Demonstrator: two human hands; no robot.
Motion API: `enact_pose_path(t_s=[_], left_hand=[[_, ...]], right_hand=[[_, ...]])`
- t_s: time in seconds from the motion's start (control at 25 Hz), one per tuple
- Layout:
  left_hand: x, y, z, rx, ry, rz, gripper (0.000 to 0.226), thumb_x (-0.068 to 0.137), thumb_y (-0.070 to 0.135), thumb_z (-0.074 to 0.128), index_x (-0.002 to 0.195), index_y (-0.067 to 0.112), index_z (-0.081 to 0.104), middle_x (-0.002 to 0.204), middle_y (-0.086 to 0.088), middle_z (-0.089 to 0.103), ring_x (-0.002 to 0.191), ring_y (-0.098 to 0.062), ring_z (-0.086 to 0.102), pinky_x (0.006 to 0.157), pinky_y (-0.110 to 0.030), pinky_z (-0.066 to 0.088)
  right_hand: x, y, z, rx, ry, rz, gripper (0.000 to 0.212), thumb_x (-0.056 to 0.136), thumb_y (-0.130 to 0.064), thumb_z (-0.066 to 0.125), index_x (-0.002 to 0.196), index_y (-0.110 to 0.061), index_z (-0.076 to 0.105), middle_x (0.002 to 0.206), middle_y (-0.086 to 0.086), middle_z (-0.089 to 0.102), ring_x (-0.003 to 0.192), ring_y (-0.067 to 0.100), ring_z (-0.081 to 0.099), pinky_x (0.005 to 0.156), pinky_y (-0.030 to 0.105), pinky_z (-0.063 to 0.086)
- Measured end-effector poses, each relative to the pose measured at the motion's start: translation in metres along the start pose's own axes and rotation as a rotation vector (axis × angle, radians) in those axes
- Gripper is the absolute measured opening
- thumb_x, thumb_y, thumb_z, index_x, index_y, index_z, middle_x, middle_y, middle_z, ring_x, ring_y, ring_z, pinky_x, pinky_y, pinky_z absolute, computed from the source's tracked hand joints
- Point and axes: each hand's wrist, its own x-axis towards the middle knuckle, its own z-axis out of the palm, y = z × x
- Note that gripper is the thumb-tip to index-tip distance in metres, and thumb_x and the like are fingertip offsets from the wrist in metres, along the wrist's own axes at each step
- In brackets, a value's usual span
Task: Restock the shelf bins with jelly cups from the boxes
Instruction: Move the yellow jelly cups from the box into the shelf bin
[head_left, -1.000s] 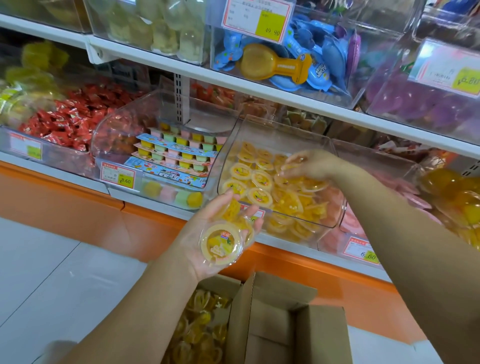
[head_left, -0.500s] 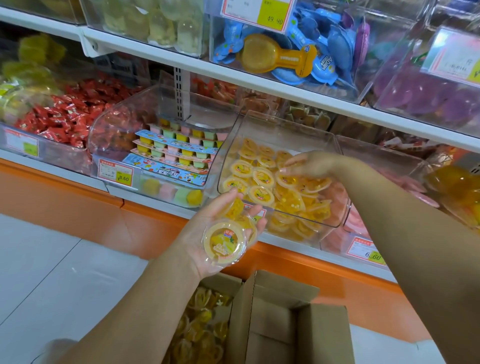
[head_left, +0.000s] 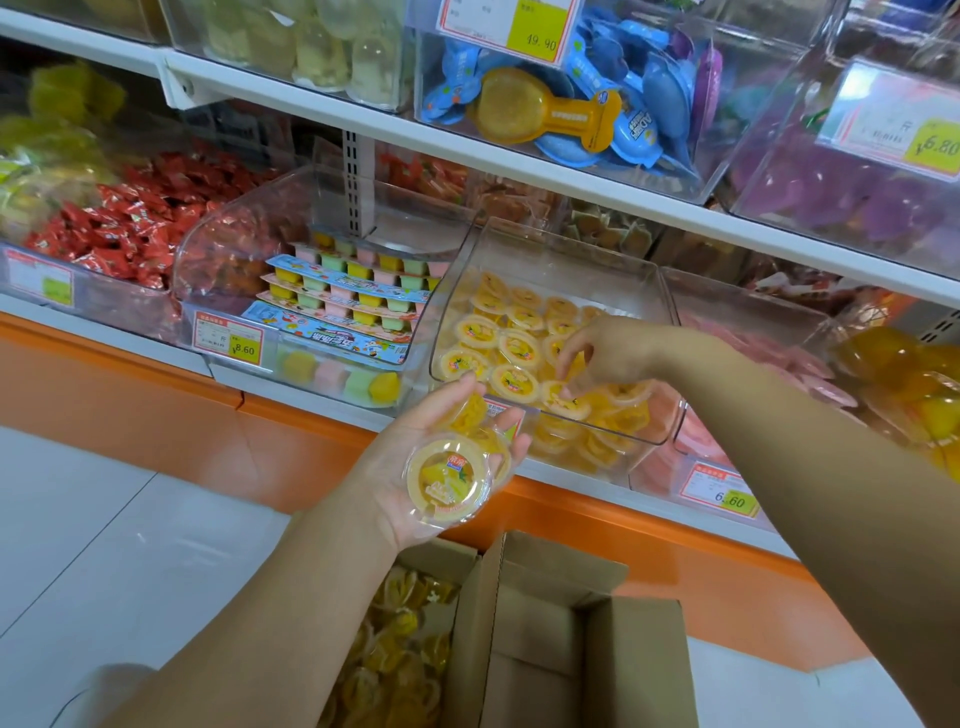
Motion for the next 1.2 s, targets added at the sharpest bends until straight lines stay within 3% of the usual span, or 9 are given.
enact_pose_path(t_s=[0.08, 0.16, 0.24, 0.32, 0.44, 0.72, 0.92, 1.08, 1.2], left_hand=[[-0.004, -0.001, 0.003, -0.097, 0.008, -0.016, 0.046, 0.066, 0.027, 0.080, 0.108, 0.018, 0.064, 0.125, -0.014, 0.067, 0.091, -0.039, 0.067, 0.046, -0.034, 0.056], [-0.004, 0.001, 0.006, -0.100, 0.018, -0.005, 0.053, 0.062, 0.025, 0.082, 0.110, 0.020, 0.062, 0.123, -0.014, 0.067, 0.089, -0.039, 0.067, 0.046, -0.035, 0.057], [-0.001, 0.001, 0.004, -0.080, 0.041, -0.011, 0.058, 0.059, 0.025, 0.083, 0.113, 0.021, 0.062, 0.121, -0.014, 0.068, 0.088, -0.039, 0.068, 0.047, -0.035, 0.057], [0.000, 0.001, 0.006, -0.062, 0.049, -0.012, 0.057, 0.060, 0.026, 0.082, 0.114, 0.020, 0.063, 0.118, -0.015, 0.069, 0.085, -0.038, 0.069, 0.046, -0.034, 0.056], [0.000, 0.000, 0.011, -0.071, 0.065, 0.004, 0.054, 0.060, 0.026, 0.080, 0.111, 0.019, 0.065, 0.114, -0.016, 0.070, 0.083, -0.038, 0.070, 0.044, -0.034, 0.056], [0.002, -0.003, 0.011, -0.009, 0.031, -0.001, 0.053, 0.052, 0.025, 0.083, 0.102, 0.019, 0.066, 0.104, -0.016, 0.072, 0.074, -0.039, 0.072, 0.045, -0.032, 0.056], [0.004, -0.003, 0.009, 0.004, 0.032, 0.003, 0.050, 0.054, 0.026, 0.082, 0.101, 0.019, 0.066, 0.103, -0.016, 0.073, 0.075, -0.039, 0.072, 0.046, -0.033, 0.056], [0.002, -0.002, 0.009, -0.004, 0.029, -0.002, 0.055, 0.051, 0.025, 0.083, 0.103, 0.020, 0.065, 0.105, -0.016, 0.072, 0.075, -0.039, 0.072, 0.045, -0.033, 0.056], [0.004, -0.002, 0.009, -0.011, 0.022, -0.011, 0.050, 0.052, 0.024, 0.083, 0.099, 0.019, 0.067, 0.105, -0.016, 0.072, 0.075, -0.039, 0.071, 0.045, -0.033, 0.056]], right_hand=[[0.003, -0.001, 0.003, 0.002, 0.015, 0.001, 0.031, 0.076, -0.046, 0.076, 0.101, -0.029, 0.069, 0.084, -0.016, 0.051, 0.077, 0.004, 0.047, 0.063, 0.019, 0.036], [0.001, 0.004, -0.006, -0.017, 0.019, 0.046, 0.031, 0.078, -0.045, 0.075, 0.103, -0.026, 0.070, 0.094, -0.009, 0.059, 0.088, 0.011, 0.054, 0.074, 0.023, 0.042], [-0.004, 0.011, -0.021, -0.173, 0.002, 0.147, 0.031, 0.080, -0.040, 0.073, 0.103, -0.018, 0.072, 0.102, 0.000, 0.065, 0.095, 0.019, 0.060, 0.082, 0.028, 0.049], [-0.007, 0.012, -0.028, -0.383, -0.073, 0.250, 0.033, 0.079, -0.039, 0.073, 0.098, -0.013, 0.073, 0.097, 0.003, 0.063, 0.089, 0.022, 0.060, 0.082, 0.031, 0.052], [-0.001, 0.001, -0.016, -0.575, -0.163, 0.244, 0.037, 0.083, -0.037, 0.070, 0.109, -0.010, 0.068, 0.095, 0.002, 0.054, 0.087, 0.023, 0.054, 0.082, 0.031, 0.051], [-0.001, -0.005, -0.011, -0.598, -0.311, 0.292, 0.054, 0.081, -0.035, 0.075, 0.125, -0.007, 0.061, 0.126, 0.006, 0.062, 0.107, 0.024, 0.060, 0.088, 0.031, 0.047], [-0.001, -0.005, -0.010, -0.651, -0.314, 0.257, 0.055, 0.083, -0.036, 0.073, 0.128, -0.007, 0.059, 0.127, 0.005, 0.061, 0.114, 0.025, 0.058, 0.089, 0.030, 0.045], [0.004, 0.002, -0.018, -0.609, -0.293, 0.259, 0.049, 0.083, -0.031, 0.073, 0.125, -0.010, 0.061, 0.118, 0.004, 0.061, 0.106, 0.024, 0.057, 0.088, 0.029, 0.046], [0.008, 0.002, -0.010, -0.658, -0.263, 0.228, 0.037, 0.088, -0.019, 0.066, 0.121, -0.003, 0.061, 0.114, 0.007, 0.061, 0.098, 0.025, 0.056, 0.088, 0.031, 0.047]])
